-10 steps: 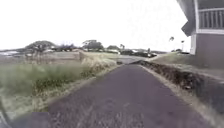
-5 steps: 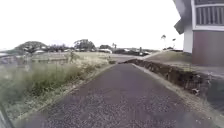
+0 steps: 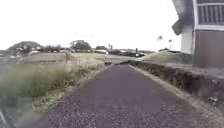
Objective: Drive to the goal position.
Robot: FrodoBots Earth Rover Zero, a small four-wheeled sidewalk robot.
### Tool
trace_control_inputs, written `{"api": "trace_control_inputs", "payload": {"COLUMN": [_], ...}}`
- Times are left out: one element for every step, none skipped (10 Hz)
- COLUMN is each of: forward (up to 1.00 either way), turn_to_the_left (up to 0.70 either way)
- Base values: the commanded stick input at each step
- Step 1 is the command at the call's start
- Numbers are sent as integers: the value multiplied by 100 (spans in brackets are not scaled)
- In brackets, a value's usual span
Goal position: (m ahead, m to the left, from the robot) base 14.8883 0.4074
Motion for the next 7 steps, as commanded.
{"api": "trace_control_inputs", "payload": {"forward": [100, 100, 100, 100, 100, 100, 100], "turn_to_the_left": [0, 0, 0, -13, -36, -39, -39]}}
